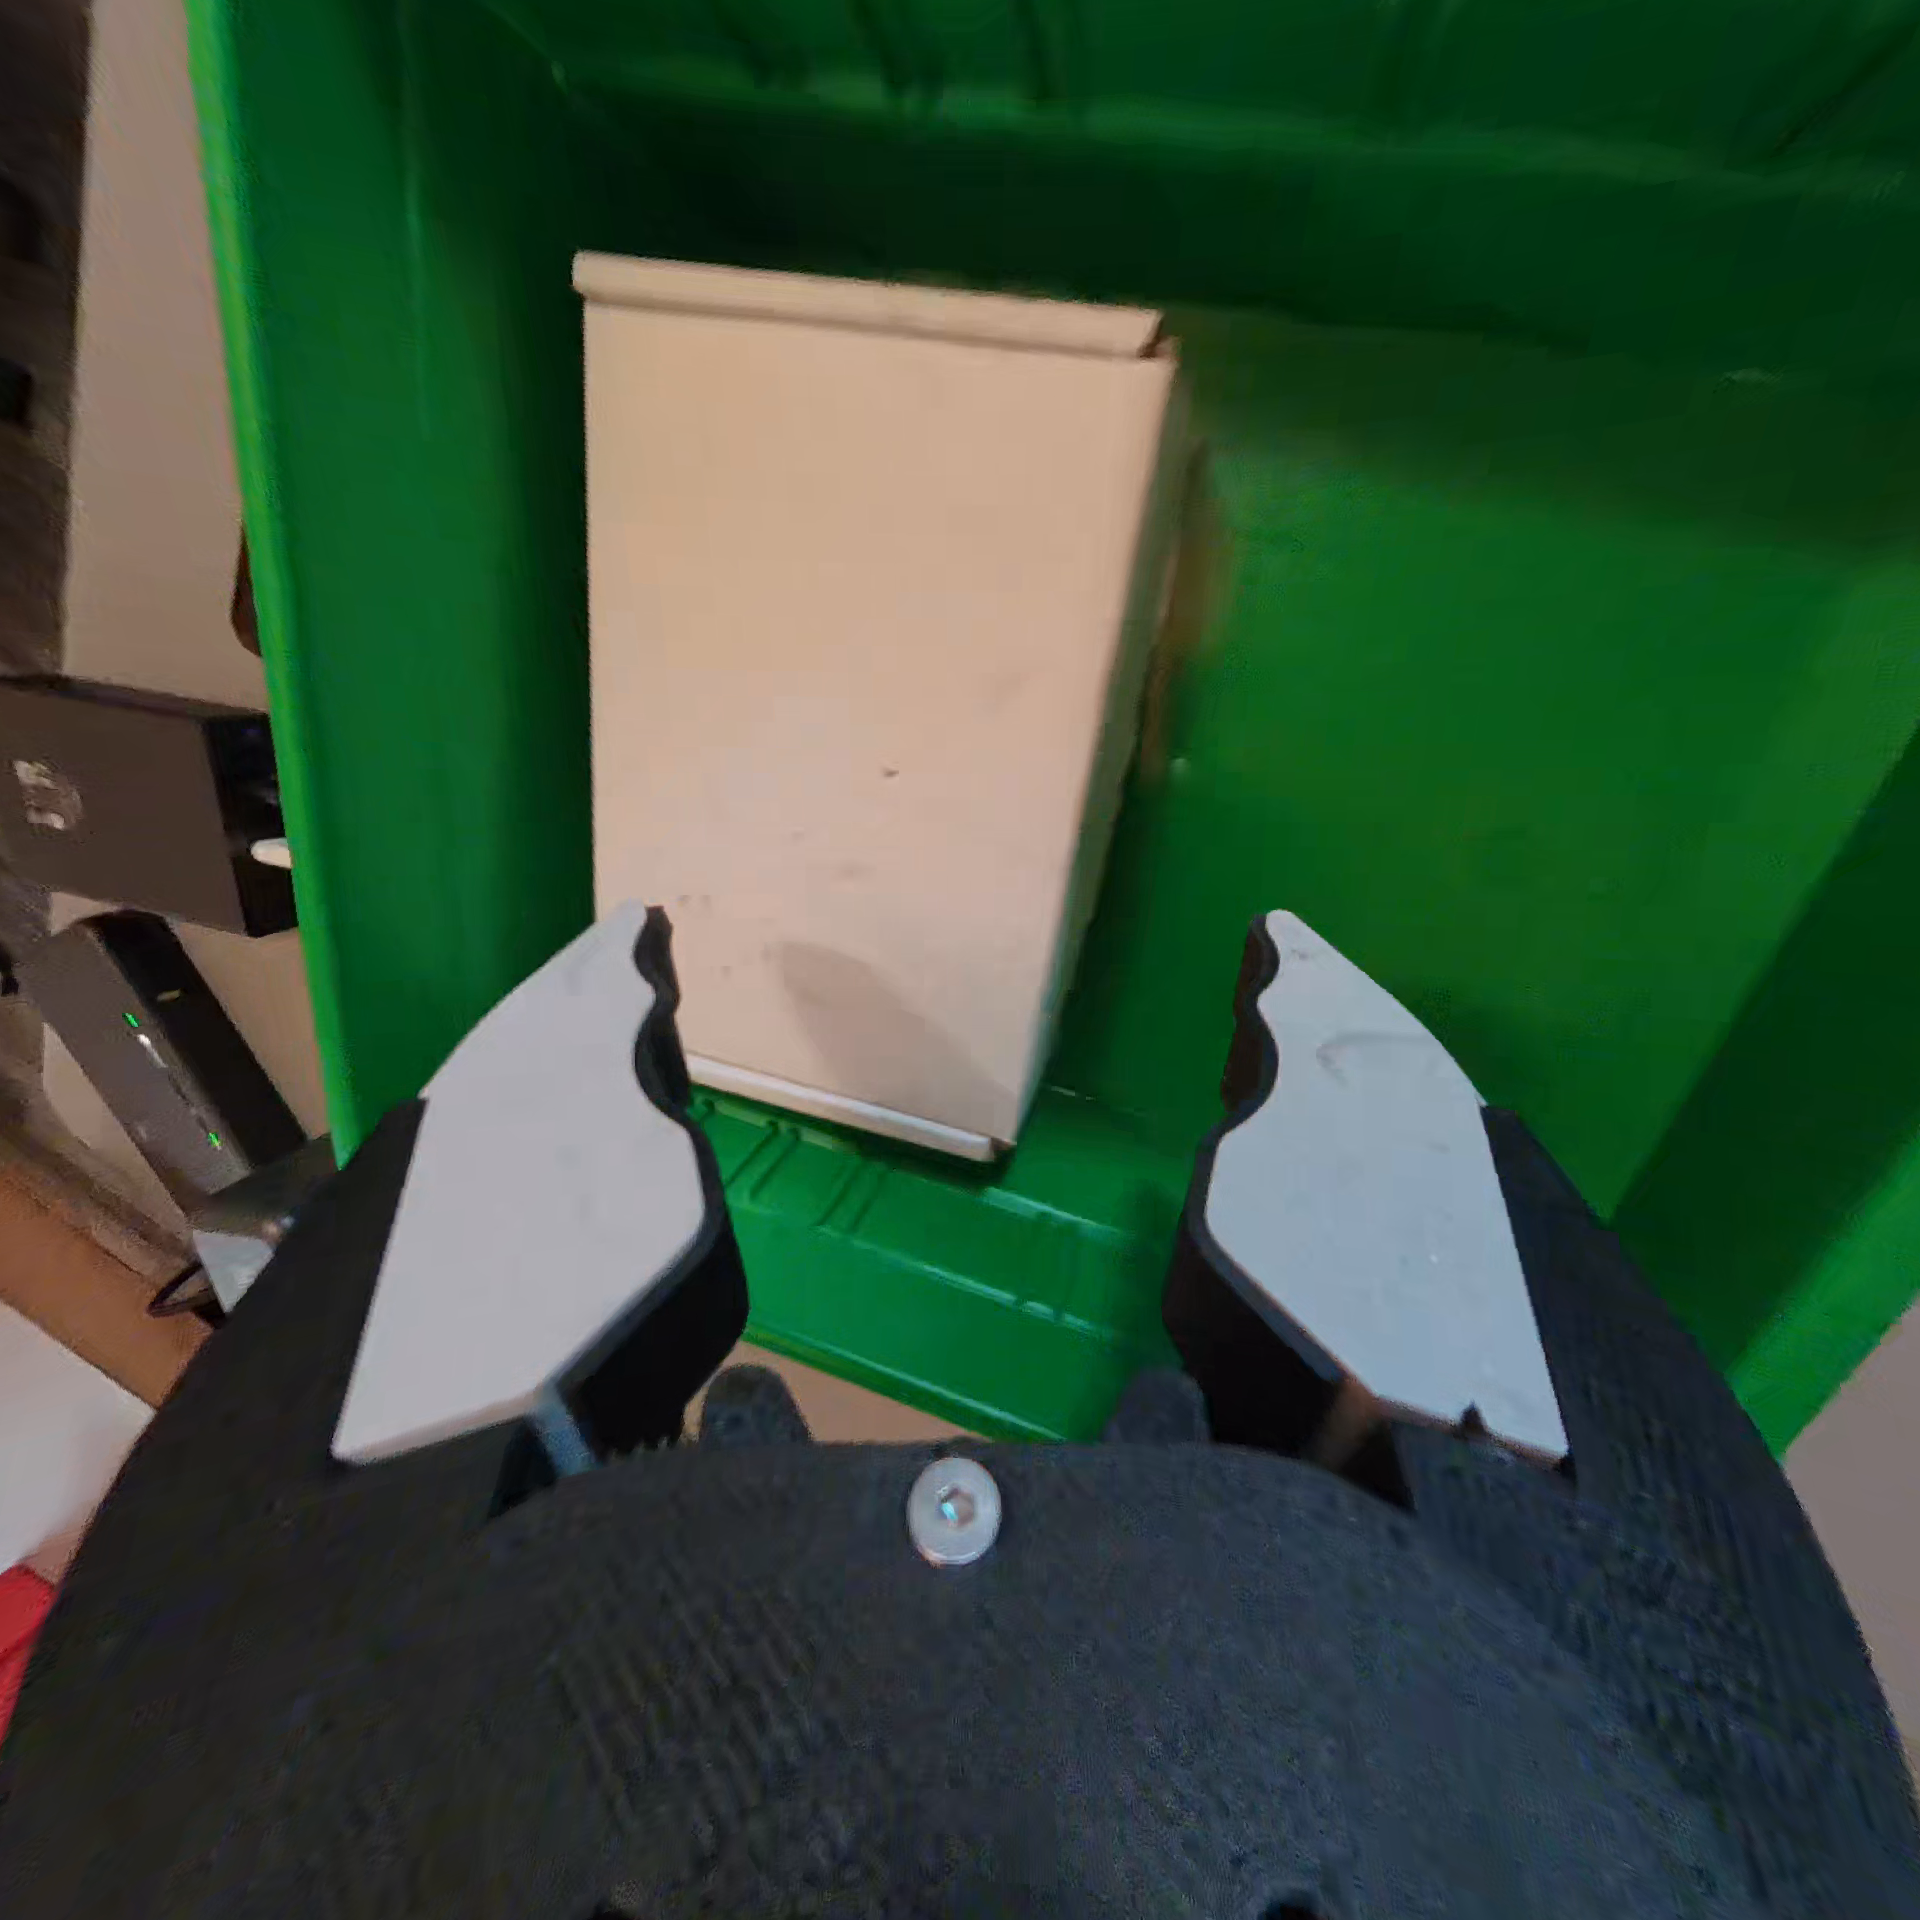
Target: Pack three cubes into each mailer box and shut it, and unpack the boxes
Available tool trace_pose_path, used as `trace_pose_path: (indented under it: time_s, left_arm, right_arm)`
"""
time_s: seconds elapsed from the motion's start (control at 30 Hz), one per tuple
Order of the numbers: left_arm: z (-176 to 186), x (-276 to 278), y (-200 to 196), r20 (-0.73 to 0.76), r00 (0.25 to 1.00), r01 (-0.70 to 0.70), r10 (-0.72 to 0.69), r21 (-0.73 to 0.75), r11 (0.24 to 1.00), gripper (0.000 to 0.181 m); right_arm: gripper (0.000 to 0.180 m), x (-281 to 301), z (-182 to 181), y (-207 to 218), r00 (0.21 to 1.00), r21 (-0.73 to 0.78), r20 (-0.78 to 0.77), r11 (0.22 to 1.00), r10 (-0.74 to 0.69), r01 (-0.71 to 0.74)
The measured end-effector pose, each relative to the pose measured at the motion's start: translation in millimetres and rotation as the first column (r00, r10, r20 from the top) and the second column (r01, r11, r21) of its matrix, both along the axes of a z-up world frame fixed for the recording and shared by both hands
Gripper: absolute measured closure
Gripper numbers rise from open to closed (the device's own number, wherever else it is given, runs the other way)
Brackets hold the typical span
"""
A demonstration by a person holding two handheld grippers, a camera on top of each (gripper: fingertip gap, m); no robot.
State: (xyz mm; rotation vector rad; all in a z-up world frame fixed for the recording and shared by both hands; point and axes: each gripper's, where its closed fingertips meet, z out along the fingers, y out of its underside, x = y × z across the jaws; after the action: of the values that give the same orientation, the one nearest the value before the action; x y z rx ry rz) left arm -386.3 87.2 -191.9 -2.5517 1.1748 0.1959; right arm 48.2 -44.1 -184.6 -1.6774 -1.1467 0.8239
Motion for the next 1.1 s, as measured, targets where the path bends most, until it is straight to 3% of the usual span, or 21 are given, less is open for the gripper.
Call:
trace_pose_path:
  time_s: [0.23,0.4,0.9,1.1]
  left_arm:
    - [-23,-29,24,-0.088,0.995,-0.069,0.053,-0.187,0.98,0.07]
    - [-36,-32,20,-0.067,0.993,-0.111,0.095,-0.299,0.948,0.061]
    - [-34,23,-38,-0.061,0.995,0.058,-0.075,-0.238,0.97,0.062]
    - [-3,27,-45,-0.068,0.994,0.069,-0.08,-0.157,0.985,0.065]
  right_arm:
    - [0.087,-1,-7,-4,1.0,-0.002,0.012,1.0,0.022,-0.022]
    - [0.088,-2,-11,-5,0.999,-0.01,0.016,0.999,0.033,-0.033]
    - [0.092,-6,-9,-15,0.997,0.044,0.042,0.996,0.07,-0.071]
    - [0.093,-5,-4,-17,0.998,0.062,0.029,0.996,0.058,-0.06]
